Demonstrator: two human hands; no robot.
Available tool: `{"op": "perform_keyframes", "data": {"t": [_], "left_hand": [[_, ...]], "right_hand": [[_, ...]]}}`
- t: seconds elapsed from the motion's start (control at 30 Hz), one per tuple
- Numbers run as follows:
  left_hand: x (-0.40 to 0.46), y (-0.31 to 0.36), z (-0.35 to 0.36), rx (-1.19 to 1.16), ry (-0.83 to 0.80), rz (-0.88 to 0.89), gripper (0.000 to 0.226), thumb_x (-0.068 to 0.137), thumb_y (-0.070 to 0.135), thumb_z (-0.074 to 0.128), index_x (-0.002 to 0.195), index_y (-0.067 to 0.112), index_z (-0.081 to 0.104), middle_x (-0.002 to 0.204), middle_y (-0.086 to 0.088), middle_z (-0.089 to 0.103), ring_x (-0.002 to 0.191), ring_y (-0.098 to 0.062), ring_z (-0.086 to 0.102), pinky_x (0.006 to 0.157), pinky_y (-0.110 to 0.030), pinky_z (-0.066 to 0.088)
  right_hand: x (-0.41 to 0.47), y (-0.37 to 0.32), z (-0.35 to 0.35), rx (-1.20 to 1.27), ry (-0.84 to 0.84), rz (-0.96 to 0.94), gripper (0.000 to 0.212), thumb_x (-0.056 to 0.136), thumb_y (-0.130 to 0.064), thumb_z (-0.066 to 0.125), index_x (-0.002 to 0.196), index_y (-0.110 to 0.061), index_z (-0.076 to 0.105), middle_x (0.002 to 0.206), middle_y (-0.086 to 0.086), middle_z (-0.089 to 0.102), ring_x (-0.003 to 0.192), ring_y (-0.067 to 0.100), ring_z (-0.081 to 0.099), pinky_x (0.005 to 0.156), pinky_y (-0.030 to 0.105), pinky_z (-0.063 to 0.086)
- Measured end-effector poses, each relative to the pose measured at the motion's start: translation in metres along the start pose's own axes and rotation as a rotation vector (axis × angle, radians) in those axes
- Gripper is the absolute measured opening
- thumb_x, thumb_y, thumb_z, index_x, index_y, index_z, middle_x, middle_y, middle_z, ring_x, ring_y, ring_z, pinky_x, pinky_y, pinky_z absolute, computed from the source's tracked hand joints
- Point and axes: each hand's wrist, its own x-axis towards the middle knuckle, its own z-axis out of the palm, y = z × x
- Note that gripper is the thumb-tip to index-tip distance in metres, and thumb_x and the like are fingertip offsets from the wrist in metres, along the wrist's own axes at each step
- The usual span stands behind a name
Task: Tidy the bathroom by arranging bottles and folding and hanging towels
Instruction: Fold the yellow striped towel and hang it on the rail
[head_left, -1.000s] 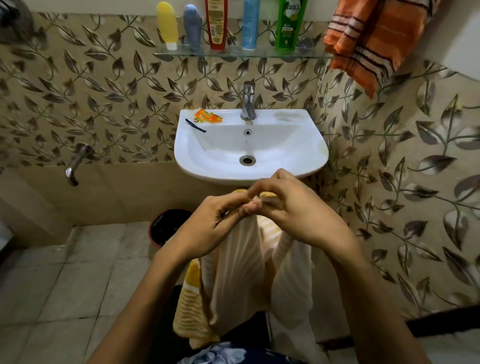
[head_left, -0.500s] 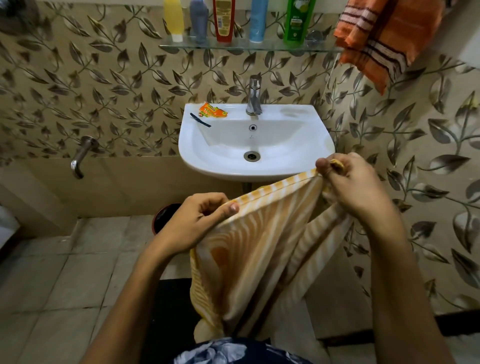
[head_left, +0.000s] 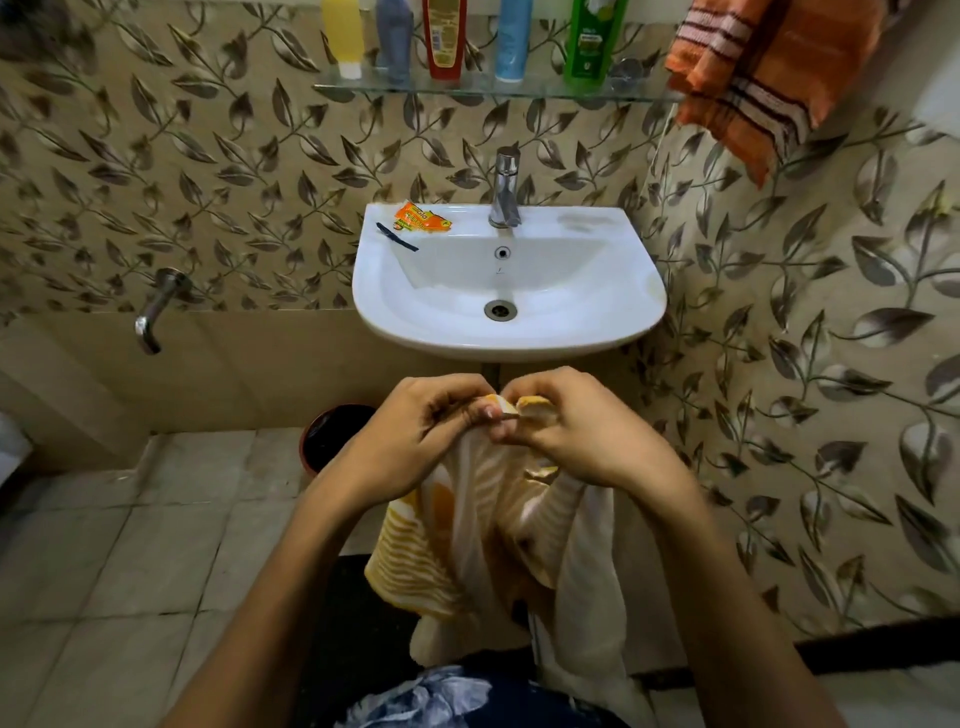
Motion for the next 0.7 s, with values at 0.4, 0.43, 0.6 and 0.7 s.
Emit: {"op": "perform_keyframes", "data": {"t": [0.4, 0.43, 0.6, 0.7], "left_hand": [[-0.001, -0.022, -0.002, 0.202, 0.370, -0.171, 0.024, 0.077, 0.004, 0.069, 0.097, 0.017, 0.075, 0.080, 0.014, 0.069, 0.076, 0.004, 0.066, 0.073, -0.017, 0.056], [-0.001, -0.019, -0.001, 0.204, 0.353, -0.150, 0.021, 0.079, 0.007, 0.067, 0.096, 0.018, 0.074, 0.079, 0.016, 0.069, 0.076, 0.003, 0.065, 0.071, -0.016, 0.055], [0.004, -0.015, 0.007, 0.245, 0.269, -0.129, 0.013, 0.093, 0.016, 0.048, 0.088, 0.018, 0.060, 0.075, 0.002, 0.061, 0.069, -0.009, 0.055, 0.060, -0.022, 0.042], [0.003, -0.016, 0.011, 0.215, 0.292, -0.111, 0.018, 0.097, 0.014, 0.041, 0.087, 0.007, 0.053, 0.075, -0.008, 0.055, 0.068, -0.017, 0.049, 0.061, -0.028, 0.036]], "right_hand": [[-0.013, 0.020, -0.032, 0.334, 0.399, 0.093, 0.014, 0.084, -0.022, 0.068, 0.075, -0.011, 0.065, 0.066, -0.002, 0.058, 0.058, -0.002, 0.050, 0.057, 0.006, 0.039], [-0.014, 0.020, -0.033, 0.349, 0.418, 0.103, 0.016, 0.084, -0.022, 0.068, 0.074, -0.010, 0.065, 0.066, -0.001, 0.057, 0.058, 0.000, 0.050, 0.058, 0.009, 0.041], [-0.012, 0.022, -0.030, 0.137, 0.621, 0.223, 0.019, 0.085, -0.033, 0.065, 0.074, -0.018, 0.062, 0.064, -0.008, 0.058, 0.063, 0.008, 0.053, 0.060, 0.025, 0.043], [-0.014, 0.013, -0.013, -0.035, 0.679, 0.205, 0.009, 0.088, -0.030, 0.063, 0.093, -0.023, 0.066, 0.088, -0.007, 0.067, 0.085, 0.013, 0.062, 0.072, 0.024, 0.046]]}}
